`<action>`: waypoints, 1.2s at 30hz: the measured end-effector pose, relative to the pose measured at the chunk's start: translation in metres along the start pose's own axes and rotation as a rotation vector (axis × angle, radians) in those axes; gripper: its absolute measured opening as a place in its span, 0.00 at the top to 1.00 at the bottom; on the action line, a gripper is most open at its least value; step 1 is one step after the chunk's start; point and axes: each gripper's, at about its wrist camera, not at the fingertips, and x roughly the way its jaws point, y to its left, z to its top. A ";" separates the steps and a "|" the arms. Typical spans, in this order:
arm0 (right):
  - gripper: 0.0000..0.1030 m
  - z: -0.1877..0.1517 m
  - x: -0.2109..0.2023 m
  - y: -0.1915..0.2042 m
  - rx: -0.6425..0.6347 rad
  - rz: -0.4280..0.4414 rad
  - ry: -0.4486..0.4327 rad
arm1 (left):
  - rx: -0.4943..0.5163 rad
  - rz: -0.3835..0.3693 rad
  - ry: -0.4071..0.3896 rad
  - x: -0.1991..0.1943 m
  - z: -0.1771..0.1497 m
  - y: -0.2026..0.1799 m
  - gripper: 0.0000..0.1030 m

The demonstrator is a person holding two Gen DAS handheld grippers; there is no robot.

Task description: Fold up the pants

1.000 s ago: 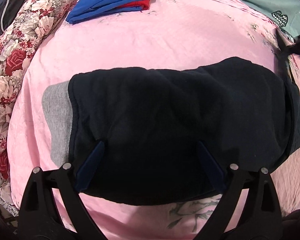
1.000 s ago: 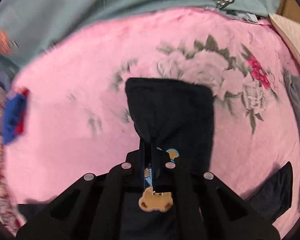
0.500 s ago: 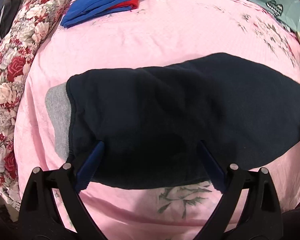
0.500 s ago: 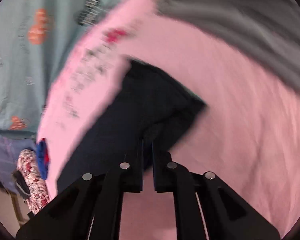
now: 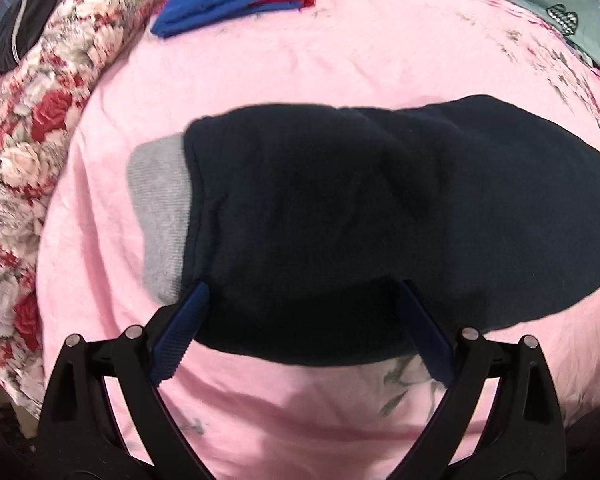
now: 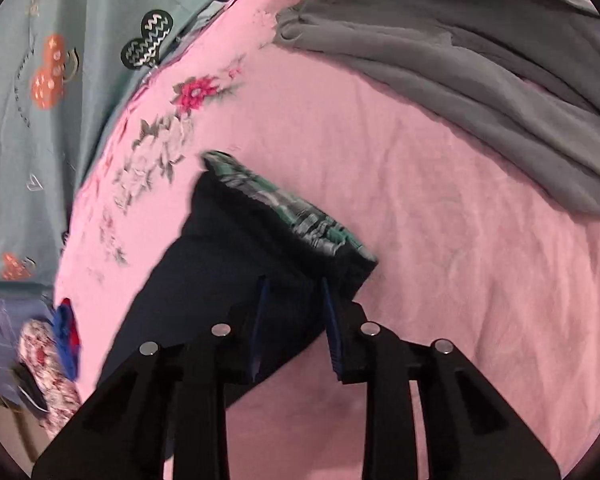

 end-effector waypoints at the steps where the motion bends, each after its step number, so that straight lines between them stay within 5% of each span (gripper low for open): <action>1: 0.68 -0.005 -0.013 0.018 -0.053 0.023 -0.040 | -0.017 0.030 -0.015 -0.006 -0.001 0.005 0.07; 3: 0.67 -0.019 -0.021 0.053 -0.175 0.056 -0.061 | -0.059 0.039 -0.032 -0.013 -0.003 0.017 0.08; 8: 0.67 -0.075 0.019 0.132 -0.468 0.171 0.087 | -0.111 0.031 -0.012 -0.002 -0.010 0.045 0.05; 11: 0.67 -0.106 0.064 0.126 -0.481 0.059 0.210 | -0.192 -0.049 0.011 0.008 -0.017 0.060 0.04; 19: 0.65 -0.104 0.025 0.105 -0.486 0.050 0.169 | -0.190 -0.041 0.033 0.004 -0.030 0.080 0.05; 22: 0.56 -0.085 0.001 0.076 -0.355 0.052 0.086 | -0.138 -0.003 -0.038 -0.026 -0.022 0.066 0.06; 27: 0.56 -0.061 -0.020 0.040 -0.221 0.043 0.040 | 0.040 -0.025 -0.189 -0.059 0.000 0.007 0.06; 29: 0.56 -0.061 -0.021 0.051 -0.244 0.103 0.053 | 0.088 -0.038 -0.214 -0.053 0.008 -0.021 0.06; 33: 0.56 -0.080 0.001 0.120 -0.398 0.269 0.168 | 0.080 -0.062 -0.093 -0.004 0.011 -0.054 0.06; 36: 0.56 -0.109 0.020 0.183 -0.575 0.364 0.256 | 0.100 -0.005 -0.101 0.015 0.003 -0.064 0.03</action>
